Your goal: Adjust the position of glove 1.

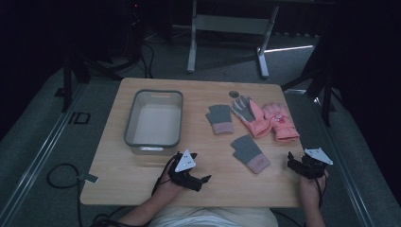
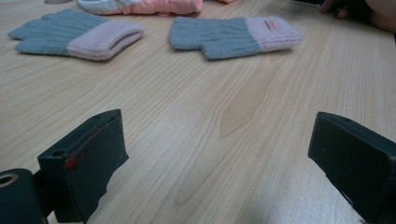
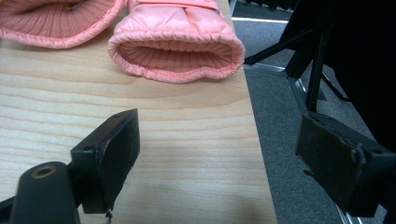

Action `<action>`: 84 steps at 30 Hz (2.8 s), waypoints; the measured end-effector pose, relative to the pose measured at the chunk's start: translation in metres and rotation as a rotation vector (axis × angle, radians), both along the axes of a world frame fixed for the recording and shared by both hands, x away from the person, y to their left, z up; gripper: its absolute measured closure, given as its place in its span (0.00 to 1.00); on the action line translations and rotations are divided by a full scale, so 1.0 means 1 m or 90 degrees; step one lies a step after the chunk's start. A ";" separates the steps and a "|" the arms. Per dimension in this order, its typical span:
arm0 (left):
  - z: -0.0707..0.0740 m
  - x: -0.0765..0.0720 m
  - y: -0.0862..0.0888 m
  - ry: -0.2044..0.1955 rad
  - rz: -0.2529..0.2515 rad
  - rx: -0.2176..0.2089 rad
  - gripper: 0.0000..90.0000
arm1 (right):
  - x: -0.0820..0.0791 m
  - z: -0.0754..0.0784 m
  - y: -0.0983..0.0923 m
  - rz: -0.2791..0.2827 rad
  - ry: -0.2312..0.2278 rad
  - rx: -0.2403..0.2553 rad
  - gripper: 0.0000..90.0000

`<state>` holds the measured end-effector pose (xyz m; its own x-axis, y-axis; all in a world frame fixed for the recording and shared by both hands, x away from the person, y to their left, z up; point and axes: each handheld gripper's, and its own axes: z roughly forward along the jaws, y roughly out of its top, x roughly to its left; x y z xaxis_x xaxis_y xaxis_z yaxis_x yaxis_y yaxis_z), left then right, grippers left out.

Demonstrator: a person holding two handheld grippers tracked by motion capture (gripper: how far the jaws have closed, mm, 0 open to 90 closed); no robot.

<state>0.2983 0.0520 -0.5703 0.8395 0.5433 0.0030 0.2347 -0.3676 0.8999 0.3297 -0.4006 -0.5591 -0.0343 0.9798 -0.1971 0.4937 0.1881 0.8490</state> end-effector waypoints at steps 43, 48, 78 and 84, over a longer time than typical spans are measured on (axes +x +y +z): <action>0.000 -0.004 -0.002 -0.010 -0.005 0.021 0.01 | 0.012 0.047 0.008 0.010 0.049 0.027 0.15; 0.000 -0.004 -0.002 -0.010 -0.005 0.021 0.00 | 0.019 0.053 0.017 0.022 0.058 0.021 0.14; 0.000 -0.004 -0.002 -0.008 -0.004 0.021 0.01 | 0.075 0.099 0.068 0.100 0.081 0.106 0.13; 0.000 -0.005 -0.003 -0.016 -0.003 0.025 0.00 | 0.085 0.102 0.086 0.137 0.088 0.094 0.15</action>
<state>0.2932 0.0491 -0.5705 0.8415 0.5383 0.0454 0.2101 -0.4036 0.8905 0.4142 -0.3149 -0.4574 -0.2615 0.9647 -0.0321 0.5688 0.1808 0.8024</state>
